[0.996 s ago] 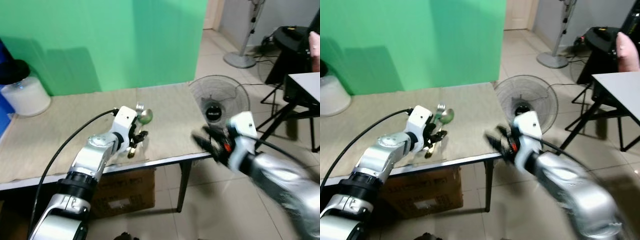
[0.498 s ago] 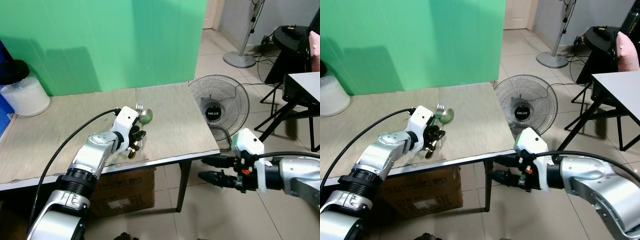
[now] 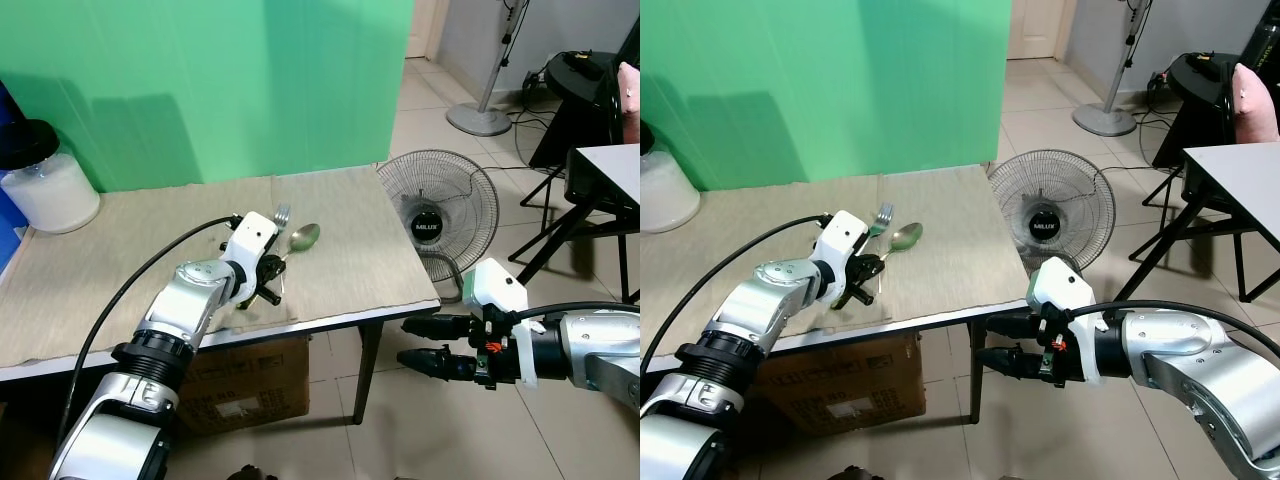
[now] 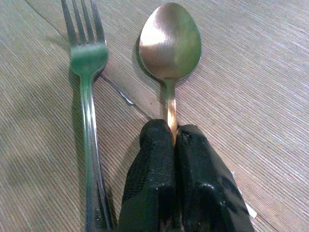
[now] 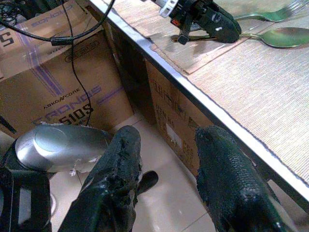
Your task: Setting the table
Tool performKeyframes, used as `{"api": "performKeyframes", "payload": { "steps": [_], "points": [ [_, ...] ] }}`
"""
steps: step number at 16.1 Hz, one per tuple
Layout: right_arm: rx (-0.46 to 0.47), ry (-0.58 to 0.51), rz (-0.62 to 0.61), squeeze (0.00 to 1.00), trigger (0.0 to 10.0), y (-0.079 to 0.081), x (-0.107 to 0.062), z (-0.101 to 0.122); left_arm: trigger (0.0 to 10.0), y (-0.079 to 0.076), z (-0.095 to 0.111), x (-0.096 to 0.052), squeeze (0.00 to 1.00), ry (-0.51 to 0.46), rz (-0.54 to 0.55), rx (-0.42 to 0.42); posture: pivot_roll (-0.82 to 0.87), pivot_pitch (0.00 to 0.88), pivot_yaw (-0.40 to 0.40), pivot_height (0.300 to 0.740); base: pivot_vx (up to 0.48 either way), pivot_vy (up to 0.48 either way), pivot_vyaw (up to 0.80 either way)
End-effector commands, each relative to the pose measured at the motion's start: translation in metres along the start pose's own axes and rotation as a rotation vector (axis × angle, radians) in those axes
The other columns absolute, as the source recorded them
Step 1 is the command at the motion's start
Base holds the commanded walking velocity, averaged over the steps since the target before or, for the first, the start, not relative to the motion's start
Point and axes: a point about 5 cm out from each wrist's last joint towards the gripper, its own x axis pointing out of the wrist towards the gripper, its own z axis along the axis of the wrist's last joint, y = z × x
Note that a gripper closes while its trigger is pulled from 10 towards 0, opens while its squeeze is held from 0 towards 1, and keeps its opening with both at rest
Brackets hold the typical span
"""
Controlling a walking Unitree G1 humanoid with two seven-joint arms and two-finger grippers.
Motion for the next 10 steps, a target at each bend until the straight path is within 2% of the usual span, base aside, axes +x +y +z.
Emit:
{"api": "performKeyframes", "payload": {
  "steps": [1,3,5,8,10],
  "points": [
    [-0.013,0.007,0.011,0.00,10.0,-0.001,-0.001,0.001,0.0,0.000,-0.016,0.002,0.00,0.090,-0.014,-0.002,-0.13,0.014,0.026,0.740,0.000,0.000,0.00],
    [-0.017,0.010,0.009,0.00,10.0,-0.001,-0.001,0.001,0.0,0.000,-0.017,0.001,0.00,0.097,-0.017,-0.001,-0.12,0.012,0.027,0.740,0.000,0.000,0.00],
    [-0.019,0.007,0.002,0.00,10.0,-0.002,0.000,0.001,0.0,0.004,-0.012,-0.002,0.00,0.056,0.004,0.002,-0.12,0.012,0.028,0.740,0.000,0.000,0.00],
    [-0.024,-0.008,-0.016,0.00,10.0,-0.003,0.000,0.003,0.0,0.005,0.007,-0.012,0.00,-0.090,-0.022,0.009,-0.12,0.014,0.032,0.740,0.000,0.000,0.00],
    [-0.025,-0.010,-0.018,0.00,10.0,-0.004,0.000,0.003,0.0,0.004,0.015,-0.020,0.00,-0.148,-0.032,0.004,-0.12,0.016,0.032,0.740,0.000,0.000,0.00]
  ]
}}
